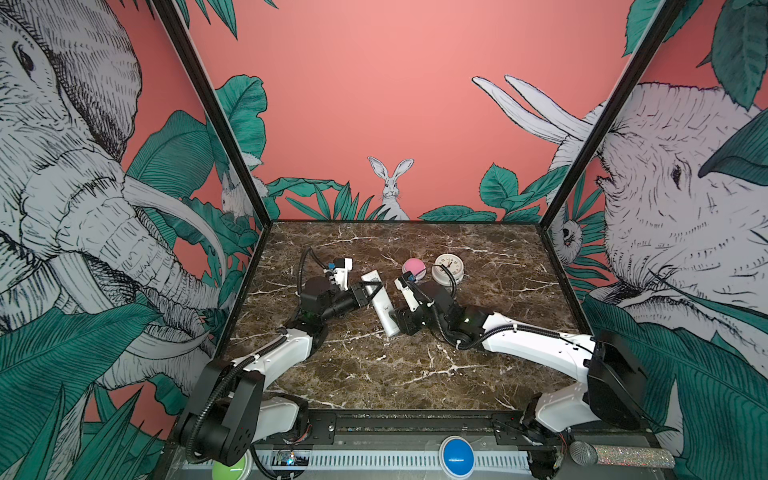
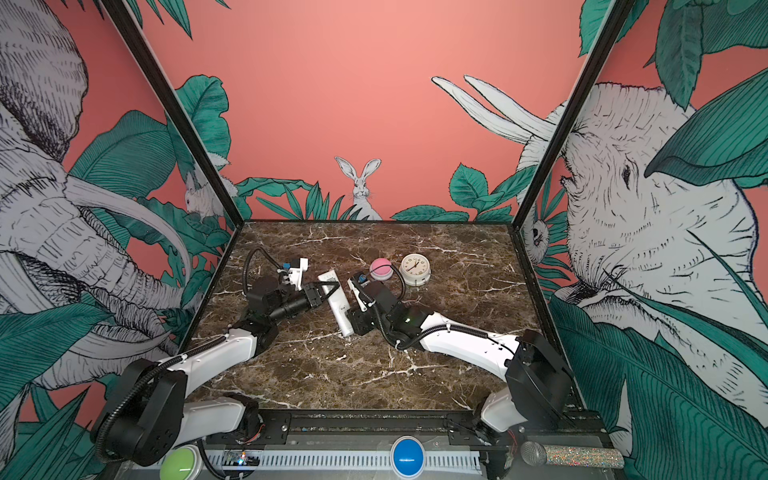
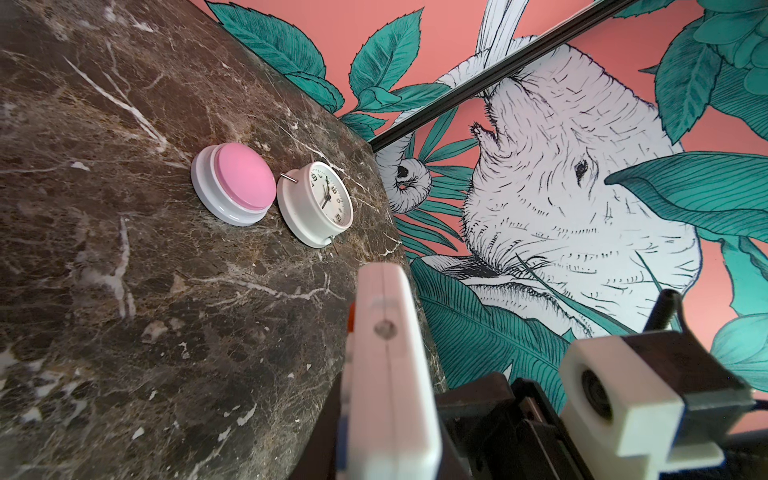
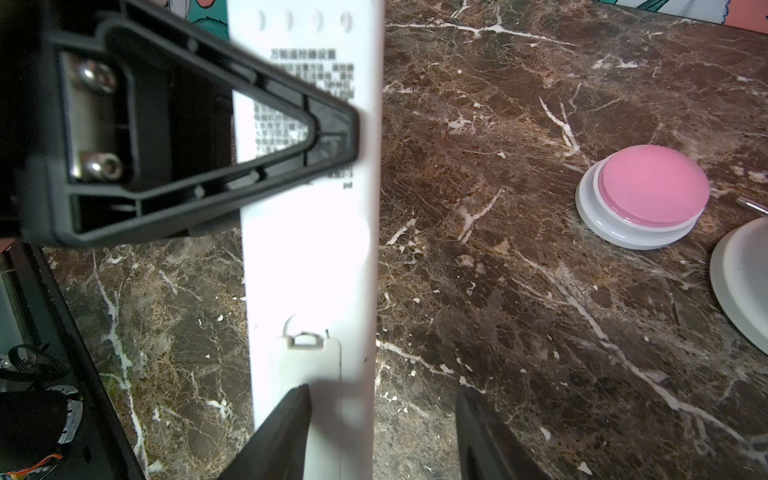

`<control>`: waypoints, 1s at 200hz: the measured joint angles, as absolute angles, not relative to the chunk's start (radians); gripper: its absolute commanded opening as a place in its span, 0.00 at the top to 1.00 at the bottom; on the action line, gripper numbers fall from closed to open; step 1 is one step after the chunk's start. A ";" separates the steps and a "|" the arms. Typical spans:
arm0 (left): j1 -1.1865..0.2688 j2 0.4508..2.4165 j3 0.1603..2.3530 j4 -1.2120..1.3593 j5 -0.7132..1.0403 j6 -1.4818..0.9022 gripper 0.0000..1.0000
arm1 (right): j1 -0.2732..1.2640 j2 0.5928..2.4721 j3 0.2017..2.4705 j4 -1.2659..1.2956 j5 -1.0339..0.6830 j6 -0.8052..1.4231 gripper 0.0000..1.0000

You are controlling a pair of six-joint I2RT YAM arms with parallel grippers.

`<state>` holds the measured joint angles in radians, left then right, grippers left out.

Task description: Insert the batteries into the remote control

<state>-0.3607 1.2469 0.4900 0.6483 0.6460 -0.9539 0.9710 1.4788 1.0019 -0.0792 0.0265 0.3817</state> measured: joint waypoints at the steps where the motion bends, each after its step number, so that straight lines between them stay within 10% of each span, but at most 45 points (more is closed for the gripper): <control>1: -0.361 1.247 0.490 0.648 0.646 -0.953 1.00 | 0.971 1.479 1.002 -0.079 0.026 0.382 0.43; 200: -0.344 1.273 0.489 0.609 0.596 -0.906 1.00 | 0.937 1.612 1.110 -0.155 -0.036 0.442 0.44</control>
